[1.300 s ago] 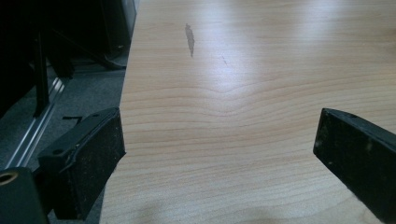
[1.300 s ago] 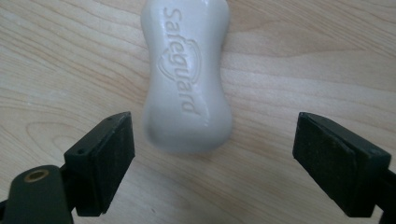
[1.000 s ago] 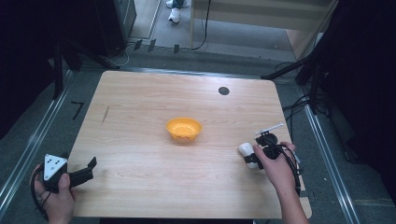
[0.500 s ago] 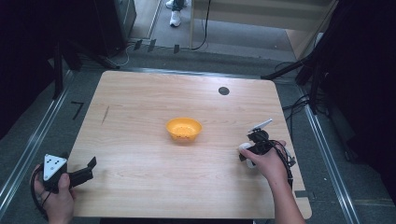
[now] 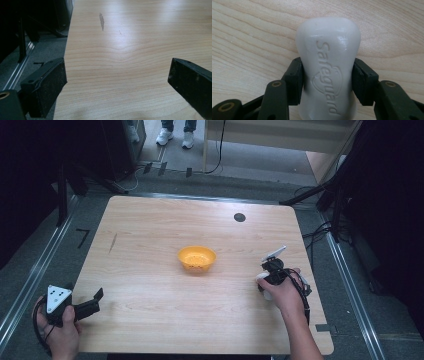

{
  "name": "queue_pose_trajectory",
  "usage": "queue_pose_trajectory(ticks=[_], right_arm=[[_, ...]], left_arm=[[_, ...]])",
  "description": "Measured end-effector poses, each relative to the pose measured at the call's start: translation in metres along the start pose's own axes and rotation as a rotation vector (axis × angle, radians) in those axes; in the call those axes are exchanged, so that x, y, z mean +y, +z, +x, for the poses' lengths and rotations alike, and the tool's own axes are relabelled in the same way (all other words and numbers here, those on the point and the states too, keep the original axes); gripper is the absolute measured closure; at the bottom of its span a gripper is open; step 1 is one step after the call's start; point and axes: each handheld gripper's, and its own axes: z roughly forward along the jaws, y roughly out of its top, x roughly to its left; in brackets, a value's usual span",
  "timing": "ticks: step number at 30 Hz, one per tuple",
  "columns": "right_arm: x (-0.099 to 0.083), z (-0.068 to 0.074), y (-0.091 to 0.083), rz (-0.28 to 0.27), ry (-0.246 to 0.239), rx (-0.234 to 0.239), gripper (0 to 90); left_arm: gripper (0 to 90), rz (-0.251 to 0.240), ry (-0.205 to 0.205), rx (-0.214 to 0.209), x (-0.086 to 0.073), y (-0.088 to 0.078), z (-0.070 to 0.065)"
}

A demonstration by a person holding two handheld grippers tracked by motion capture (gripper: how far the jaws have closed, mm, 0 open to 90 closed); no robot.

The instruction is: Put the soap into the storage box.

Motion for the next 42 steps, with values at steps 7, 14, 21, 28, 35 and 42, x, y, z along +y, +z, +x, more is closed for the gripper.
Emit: queue_pose_trajectory(ticks=[7,14,21,28,35,42], right_arm=[[0.0,0.001,0.0,0.004,-0.008,-0.008,49.7],[0.0,0.0,0.0,-0.004,-0.039,-0.002,50.5],[0.0,-0.001,0.0,-0.001,-0.07,0.004,50.7],[0.0,-0.008,-0.003,0.007,-0.107,0.022,50.8],[0.004,-0.005,-0.015,0.002,-0.204,0.004,50.8],[0.017,0.006,-0.029,-0.026,-0.294,0.012,50.8]], left_arm=[[2.2,-0.004,-0.007,-0.002,0.0,0.0,0.0],[2.2,-0.003,-0.011,-0.002,0.0,0.0,0.001],[2.2,-0.001,-0.013,0.001,0.0,0.0,0.001],[2.2,0.001,-0.017,0.0,0.0,0.0,0.002],[2.2,-0.001,-0.019,0.001,0.0,0.0,0.002],[2.2,-0.002,-0.019,0.001,0.0,0.0,0.002]])
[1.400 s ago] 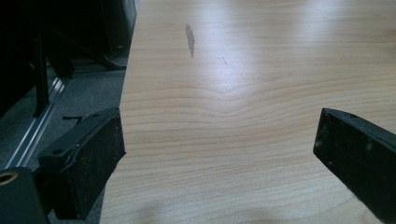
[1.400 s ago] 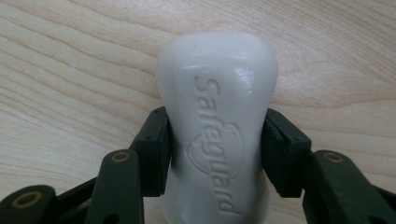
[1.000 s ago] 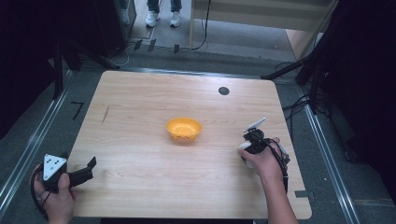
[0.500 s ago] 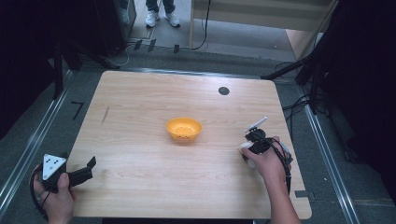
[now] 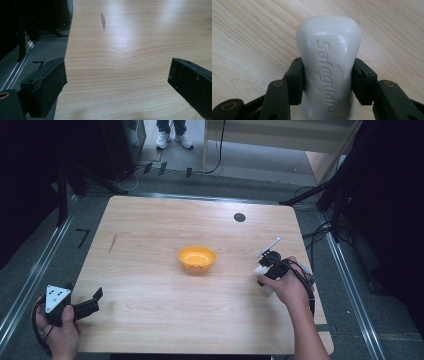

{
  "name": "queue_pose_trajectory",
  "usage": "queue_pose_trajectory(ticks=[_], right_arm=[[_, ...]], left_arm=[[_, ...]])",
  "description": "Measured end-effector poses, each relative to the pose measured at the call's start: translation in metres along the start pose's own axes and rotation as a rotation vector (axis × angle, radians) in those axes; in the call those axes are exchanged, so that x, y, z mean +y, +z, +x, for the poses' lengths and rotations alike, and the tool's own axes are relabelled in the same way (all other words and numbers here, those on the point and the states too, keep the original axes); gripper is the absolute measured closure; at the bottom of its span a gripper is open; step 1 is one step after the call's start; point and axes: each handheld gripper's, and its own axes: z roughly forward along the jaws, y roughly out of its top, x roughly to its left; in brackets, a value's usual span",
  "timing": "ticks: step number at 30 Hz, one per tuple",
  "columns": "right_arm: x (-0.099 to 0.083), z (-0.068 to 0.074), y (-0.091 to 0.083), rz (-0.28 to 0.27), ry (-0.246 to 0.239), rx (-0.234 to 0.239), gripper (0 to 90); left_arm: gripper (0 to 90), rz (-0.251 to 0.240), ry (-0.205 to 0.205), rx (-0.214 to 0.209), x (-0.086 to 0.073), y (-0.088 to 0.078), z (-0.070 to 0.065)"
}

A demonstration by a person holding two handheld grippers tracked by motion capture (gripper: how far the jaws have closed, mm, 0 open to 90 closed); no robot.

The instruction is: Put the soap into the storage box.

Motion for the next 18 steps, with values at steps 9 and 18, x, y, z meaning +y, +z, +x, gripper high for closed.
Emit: queue_pose_trajectory(ticks=[9,18], right_arm=[[0.026,0.012,-0.013,-0.025,-0.102,0.004,50.8],[0.055,0.024,-0.022,-0.028,-0.192,0.011,50.8]], left_arm=[[2.2,0.001,-0.003,-0.001,0.0,0.0,0.0],[2.2,0.001,-0.004,-0.002,0.0,0.0,0.0]])
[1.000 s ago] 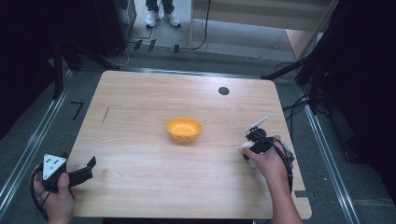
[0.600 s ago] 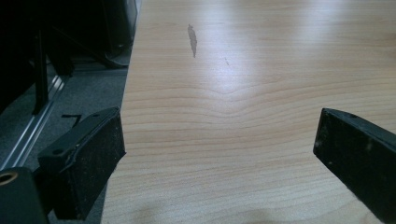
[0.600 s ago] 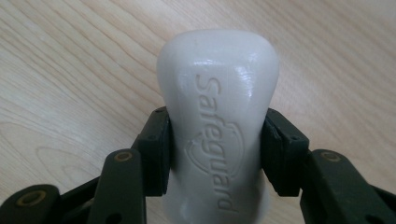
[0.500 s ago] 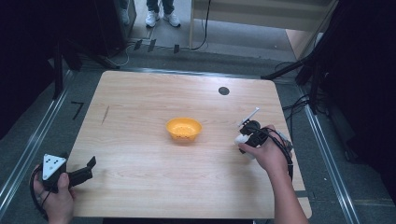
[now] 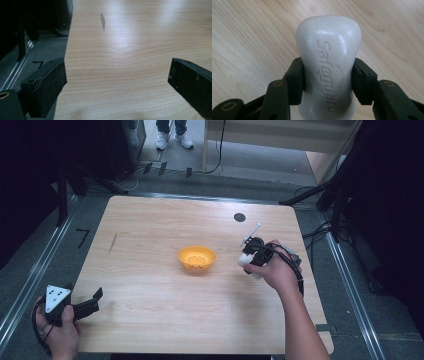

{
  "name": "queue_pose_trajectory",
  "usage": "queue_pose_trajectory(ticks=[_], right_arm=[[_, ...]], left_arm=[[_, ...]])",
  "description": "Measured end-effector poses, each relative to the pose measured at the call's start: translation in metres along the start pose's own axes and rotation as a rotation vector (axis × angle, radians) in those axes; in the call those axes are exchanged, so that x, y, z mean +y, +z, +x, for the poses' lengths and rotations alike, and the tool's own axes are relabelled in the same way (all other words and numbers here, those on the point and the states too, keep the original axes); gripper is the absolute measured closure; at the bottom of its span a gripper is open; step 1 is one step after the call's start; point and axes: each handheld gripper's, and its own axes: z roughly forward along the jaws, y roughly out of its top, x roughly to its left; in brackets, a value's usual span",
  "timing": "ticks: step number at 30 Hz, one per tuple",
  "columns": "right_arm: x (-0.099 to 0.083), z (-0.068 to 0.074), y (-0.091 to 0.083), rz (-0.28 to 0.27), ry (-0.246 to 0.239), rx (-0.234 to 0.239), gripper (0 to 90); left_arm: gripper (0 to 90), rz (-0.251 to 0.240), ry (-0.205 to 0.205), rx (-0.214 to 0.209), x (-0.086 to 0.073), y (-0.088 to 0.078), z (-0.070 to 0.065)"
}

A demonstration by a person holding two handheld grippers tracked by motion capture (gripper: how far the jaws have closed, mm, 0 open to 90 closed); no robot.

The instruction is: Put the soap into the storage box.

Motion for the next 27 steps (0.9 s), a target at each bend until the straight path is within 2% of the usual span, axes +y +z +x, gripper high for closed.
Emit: queue_pose_trajectory(ticks=[1,5,9,15,19,27], right_arm=[[0.003,0.0,0.0,-0.013,-0.004,0.006,50.8],[0.014,0.001,-0.001,-0.017,-0.051,0.003,50.8],[0.025,0.003,0.0,-0.014,-0.071,0.008,50.8],[0.043,0.01,-0.001,-0.021,-0.129,0.016,50.7],[0.053,0.013,-0.003,-0.037,-0.146,0.022,50.7],[0.069,0.02,-0.002,-0.058,-0.242,0.049,50.7]], left_arm=[[2.2,-0.001,-0.001,0.0,0.0,0.0,0.0],[2.2,-0.003,-0.003,-0.003,0.0,0.0,0.0],[2.2,-0.002,-0.007,-0.004,0.0,0.0,0.0],[2.2,-0.007,-0.009,-0.005,0.0,0.0,0.001],[2.2,-0.005,-0.009,-0.005,0.0,0.0,0.001],[2.2,-0.007,-0.008,-0.005,0.0,0.0,0.001]])
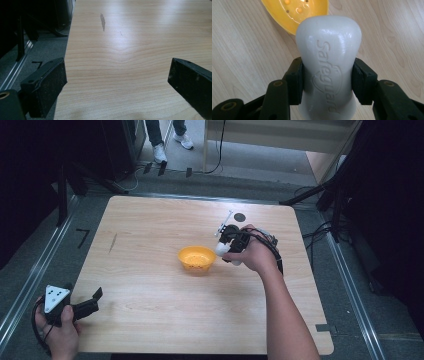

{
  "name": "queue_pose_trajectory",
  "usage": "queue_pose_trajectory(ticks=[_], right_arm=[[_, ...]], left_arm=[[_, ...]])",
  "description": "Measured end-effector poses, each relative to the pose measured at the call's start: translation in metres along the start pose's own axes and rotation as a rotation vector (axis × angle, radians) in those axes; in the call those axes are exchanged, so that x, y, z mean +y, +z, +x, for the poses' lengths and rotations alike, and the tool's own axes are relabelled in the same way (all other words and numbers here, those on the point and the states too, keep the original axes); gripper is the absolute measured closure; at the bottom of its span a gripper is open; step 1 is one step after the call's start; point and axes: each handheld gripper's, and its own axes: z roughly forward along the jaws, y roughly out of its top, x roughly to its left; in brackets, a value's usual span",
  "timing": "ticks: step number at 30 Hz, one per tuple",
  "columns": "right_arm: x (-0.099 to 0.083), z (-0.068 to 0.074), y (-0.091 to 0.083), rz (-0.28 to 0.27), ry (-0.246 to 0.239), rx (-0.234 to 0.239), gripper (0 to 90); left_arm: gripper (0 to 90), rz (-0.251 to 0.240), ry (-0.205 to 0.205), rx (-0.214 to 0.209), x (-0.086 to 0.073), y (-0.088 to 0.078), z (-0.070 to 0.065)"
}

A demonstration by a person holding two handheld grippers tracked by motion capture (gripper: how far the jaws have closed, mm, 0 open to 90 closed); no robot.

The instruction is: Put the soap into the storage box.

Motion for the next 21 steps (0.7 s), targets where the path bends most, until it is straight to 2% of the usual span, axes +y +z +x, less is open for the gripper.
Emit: queue_pose_trajectory(ticks=[9,21], right_arm=[[0.012,0.005,0.008,0.006,-0.068,0.01,50.7],[0.033,0.014,0.009,-0.008,-0.15,-0.003,50.7]], left_arm=[[2.2,0.002,0.002,0.004,0.0,0.0,0.0],[2.2,-0.002,0.0,0.001,0.0,0.0,0.0]])
